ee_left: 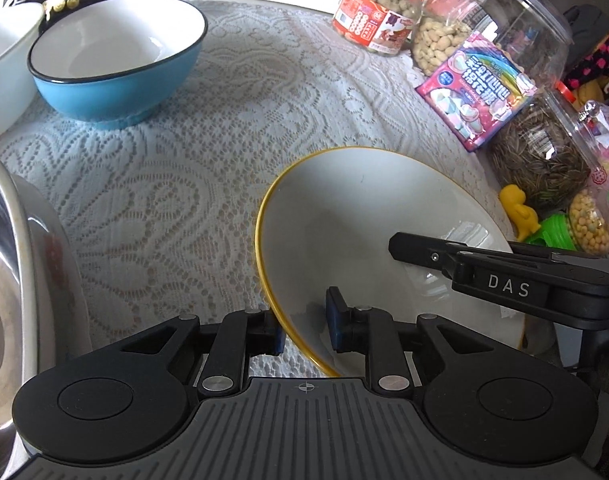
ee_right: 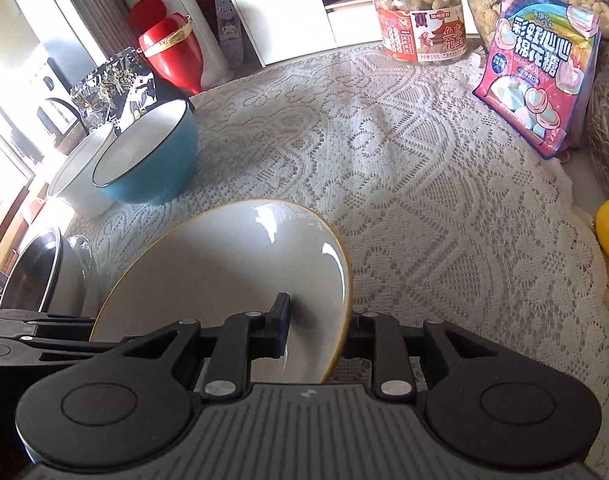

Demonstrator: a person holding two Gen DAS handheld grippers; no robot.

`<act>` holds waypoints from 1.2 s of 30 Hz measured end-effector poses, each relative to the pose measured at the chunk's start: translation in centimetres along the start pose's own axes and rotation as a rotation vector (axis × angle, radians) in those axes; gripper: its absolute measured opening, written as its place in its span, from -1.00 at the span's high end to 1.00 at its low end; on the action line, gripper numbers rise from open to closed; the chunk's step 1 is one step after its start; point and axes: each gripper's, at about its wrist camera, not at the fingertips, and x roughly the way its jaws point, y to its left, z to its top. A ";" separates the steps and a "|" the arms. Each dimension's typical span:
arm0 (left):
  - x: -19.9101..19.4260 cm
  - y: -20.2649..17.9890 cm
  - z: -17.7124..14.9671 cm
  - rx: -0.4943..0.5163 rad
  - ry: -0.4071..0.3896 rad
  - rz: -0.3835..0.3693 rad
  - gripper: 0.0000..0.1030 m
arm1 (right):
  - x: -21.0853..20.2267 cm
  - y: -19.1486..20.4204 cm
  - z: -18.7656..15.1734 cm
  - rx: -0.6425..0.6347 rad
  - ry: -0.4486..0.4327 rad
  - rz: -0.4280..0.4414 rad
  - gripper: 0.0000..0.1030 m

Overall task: Organize plates and bowls
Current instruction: 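Carry the gold-rimmed bowl to the stack, lower it in, open left gripper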

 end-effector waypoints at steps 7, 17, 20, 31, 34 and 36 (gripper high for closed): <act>0.4 0.6 -0.3 -0.062 0.021 -0.039 0.58 | 0.0 -0.3 -0.1 0.004 0.006 0.014 0.47; -0.5 0.3 0.0 -0.044 -0.049 0.015 0.64 | -0.1 -0.3 -0.3 0.002 0.026 -0.003 0.43; -0.4 -0.1 0.1 -0.025 -0.060 0.038 0.62 | -0.2 -0.2 -0.4 -0.005 0.035 -0.003 0.43; 0.3 -0.4 0.5 -0.039 -0.026 0.073 0.48 | -0.8 0.0 -1.0 -0.015 0.049 0.025 0.39; 0.3 -0.3 0.5 -0.047 -0.023 0.080 0.45 | -1.0 0.1 -1.1 -0.016 0.026 0.035 0.41; 0.2 -0.3 0.6 -0.040 -0.027 0.087 0.44 | -1.0 0.0 -1.1 -0.007 0.020 0.042 0.41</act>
